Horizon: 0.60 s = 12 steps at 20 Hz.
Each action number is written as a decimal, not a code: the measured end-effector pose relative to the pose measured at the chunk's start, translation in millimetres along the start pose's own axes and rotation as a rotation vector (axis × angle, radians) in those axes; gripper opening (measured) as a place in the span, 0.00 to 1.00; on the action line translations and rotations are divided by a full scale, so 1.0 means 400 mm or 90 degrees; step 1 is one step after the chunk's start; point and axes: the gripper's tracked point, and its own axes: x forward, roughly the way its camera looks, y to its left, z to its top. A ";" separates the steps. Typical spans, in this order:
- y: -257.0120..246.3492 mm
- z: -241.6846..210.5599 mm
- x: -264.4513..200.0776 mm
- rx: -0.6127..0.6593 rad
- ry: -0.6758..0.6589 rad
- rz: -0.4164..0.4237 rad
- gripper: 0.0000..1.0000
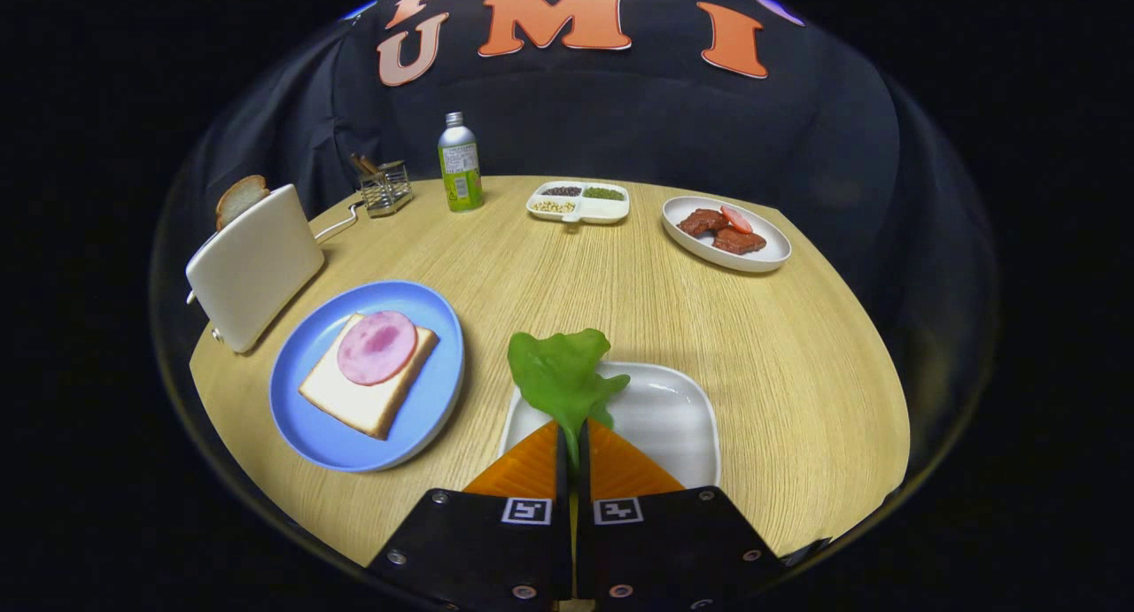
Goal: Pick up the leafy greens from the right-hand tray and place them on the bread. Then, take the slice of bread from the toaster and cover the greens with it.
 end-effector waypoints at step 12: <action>0.202 0.128 -0.087 -0.004 -0.052 0.089 0.03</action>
